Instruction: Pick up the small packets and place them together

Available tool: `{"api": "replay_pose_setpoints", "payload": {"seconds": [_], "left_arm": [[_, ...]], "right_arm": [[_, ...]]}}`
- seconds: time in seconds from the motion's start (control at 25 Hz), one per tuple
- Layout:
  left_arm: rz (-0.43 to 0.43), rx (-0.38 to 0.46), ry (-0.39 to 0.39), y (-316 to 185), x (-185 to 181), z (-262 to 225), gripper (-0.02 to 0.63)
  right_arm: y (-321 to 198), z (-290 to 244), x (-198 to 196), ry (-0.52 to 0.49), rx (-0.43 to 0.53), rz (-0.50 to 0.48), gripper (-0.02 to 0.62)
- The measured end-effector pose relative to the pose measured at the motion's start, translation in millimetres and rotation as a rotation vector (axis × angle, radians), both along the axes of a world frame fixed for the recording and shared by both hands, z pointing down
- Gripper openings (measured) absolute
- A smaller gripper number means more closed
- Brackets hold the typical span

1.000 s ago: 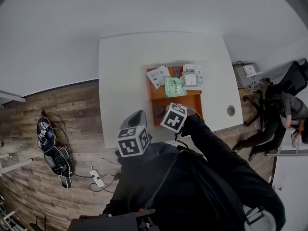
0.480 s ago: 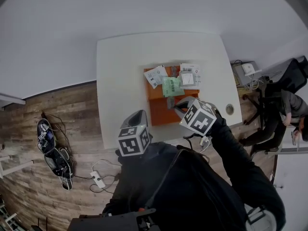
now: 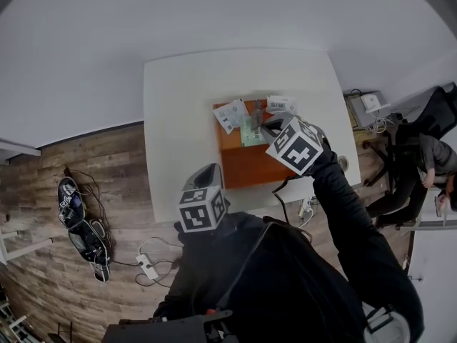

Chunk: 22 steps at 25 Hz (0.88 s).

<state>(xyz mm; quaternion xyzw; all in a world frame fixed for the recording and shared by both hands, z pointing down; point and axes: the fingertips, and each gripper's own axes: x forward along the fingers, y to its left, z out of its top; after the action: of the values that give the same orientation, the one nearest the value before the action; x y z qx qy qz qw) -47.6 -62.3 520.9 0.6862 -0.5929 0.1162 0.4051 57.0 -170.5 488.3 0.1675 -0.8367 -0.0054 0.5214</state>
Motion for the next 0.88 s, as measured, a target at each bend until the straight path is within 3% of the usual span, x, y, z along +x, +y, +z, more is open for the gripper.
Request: {"api": "replay_pose_setpoints", "payload": {"seconds": [0.36, 0.64, 0.72, 0.8, 0.88], "left_arm": [[-0.012, -0.005, -0.004, -1.2, -5.9, 2.3, -0.002], [-0.007, -0.005, -0.003, -4.0, -7.6, 3.4, -0.002], [-0.003, -0.004, -0.004, -4.8, -7.1, 3.1, -0.002], [0.001, -0.004, -0.006, -5.6, -6.9, 2.8, -0.002], [0.003, -0.005, -0.007, -5.8, -6.9, 1.9, -0.002]], "right_arm": [[-8.3, 29.2, -7.9, 0.077, -0.043, -0.022, 0.006], [-15.8, 31.8, -8.4, 0.080, 0.020, -0.024, 0.014], [-14.6, 31.4, -10.0, 0.062, 0.008, -0.028, 0.026], [-14.6, 31.0, -10.4, 0.054, -0.001, -0.031, 0.083], [-16.8, 27.3, -10.0, 0.047, 0.015, -0.030, 0.086]]}}
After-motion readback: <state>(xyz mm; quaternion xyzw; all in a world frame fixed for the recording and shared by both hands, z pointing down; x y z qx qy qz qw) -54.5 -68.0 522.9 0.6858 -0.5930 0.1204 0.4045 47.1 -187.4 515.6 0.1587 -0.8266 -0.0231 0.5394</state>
